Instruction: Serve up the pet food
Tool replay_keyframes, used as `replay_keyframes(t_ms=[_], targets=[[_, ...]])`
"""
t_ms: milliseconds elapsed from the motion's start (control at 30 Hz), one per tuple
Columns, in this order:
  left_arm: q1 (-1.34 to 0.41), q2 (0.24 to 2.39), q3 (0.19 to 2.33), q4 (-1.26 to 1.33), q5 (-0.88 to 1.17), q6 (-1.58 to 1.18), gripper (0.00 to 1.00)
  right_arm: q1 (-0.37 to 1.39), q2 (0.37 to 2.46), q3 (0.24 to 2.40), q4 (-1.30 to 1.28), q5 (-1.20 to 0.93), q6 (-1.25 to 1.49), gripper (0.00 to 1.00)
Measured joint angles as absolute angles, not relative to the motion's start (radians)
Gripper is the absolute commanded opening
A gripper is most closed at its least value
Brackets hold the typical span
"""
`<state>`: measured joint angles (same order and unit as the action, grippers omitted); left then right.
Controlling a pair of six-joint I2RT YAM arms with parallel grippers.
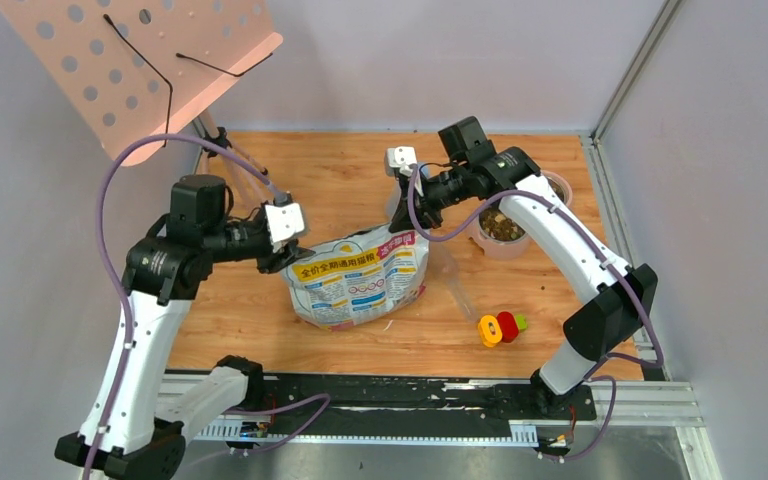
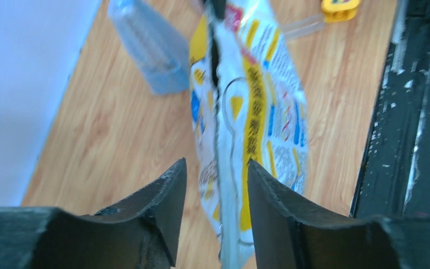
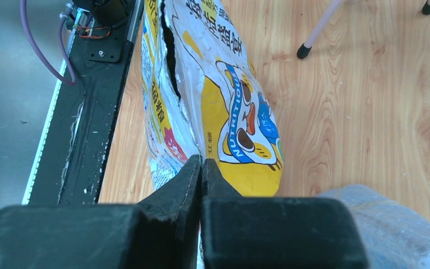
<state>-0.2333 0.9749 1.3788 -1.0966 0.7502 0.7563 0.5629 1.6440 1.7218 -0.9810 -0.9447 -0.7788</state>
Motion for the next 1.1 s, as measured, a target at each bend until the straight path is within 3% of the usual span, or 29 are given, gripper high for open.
replay_keyframes(t_ms=[267, 400, 567, 667, 767, 933, 1100], targets=[[-0.383, 0.992, 1.259, -0.891, 0.769, 0.612, 0.67, 0.562, 1.652, 1.731, -0.984, -0.933, -0.732, 0.00], [-0.407, 1.028, 1.211, -0.814, 0.723, 0.540, 0.58, 0.562, 1.654, 1.734, -0.984, -0.929, -0.725, 0.00], [-0.419, 1.058, 1.209, -0.755, 0.709, 0.476, 0.34, 0.562, 1.654, 1.734, -0.984, -0.929, -0.726, 0.01], [-0.419, 1.062, 1.209, -0.743, 0.729, 0.445, 0.23, 0.562, 1.654, 1.734, -0.984, -0.935, -0.727, 0.28], [-0.419, 1.058, 1.201, -0.740, 0.745, 0.432, 0.12, 0.559, 1.654, 1.741, -0.972, -0.962, -0.718, 0.44], [-0.421, 1.047, 1.185, -0.739, 0.751, 0.426, 0.00, 0.579, 1.676, 1.771, -0.929, -1.021, -0.700, 0.50], [-0.424, 1.045, 1.185, -0.737, 0.746, 0.414, 0.00, 0.657, 1.728, 1.774, -0.876, -1.052, -0.675, 0.50]])
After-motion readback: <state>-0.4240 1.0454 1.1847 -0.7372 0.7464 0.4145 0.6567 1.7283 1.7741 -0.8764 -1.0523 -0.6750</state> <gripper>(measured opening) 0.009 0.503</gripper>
